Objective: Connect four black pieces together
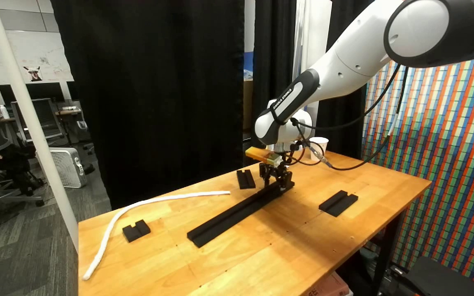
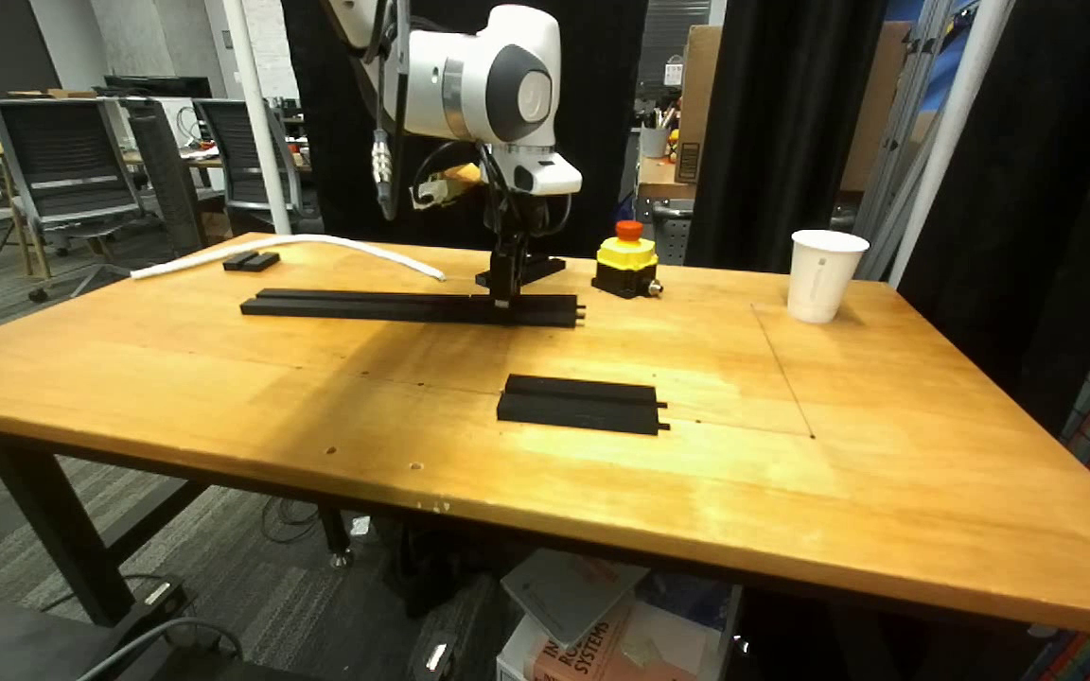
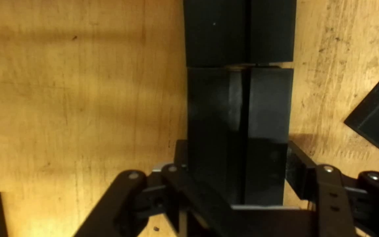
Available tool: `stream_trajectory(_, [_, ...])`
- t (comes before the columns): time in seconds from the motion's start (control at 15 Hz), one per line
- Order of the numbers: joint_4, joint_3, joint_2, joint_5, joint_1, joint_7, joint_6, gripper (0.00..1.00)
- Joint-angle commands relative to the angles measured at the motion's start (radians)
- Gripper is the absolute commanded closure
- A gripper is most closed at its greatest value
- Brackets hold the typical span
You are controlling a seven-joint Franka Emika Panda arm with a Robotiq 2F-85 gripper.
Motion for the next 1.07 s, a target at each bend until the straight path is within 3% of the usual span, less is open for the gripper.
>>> stream_trajectory(0.0, [0.02,-0.015,0.011,-0.041,0.022,0.05,-0.004,0.55])
stream_trajectory(1.0, [0.056,0.069,0.064,0.08,-0.021,-0.155,0.016,0.55])
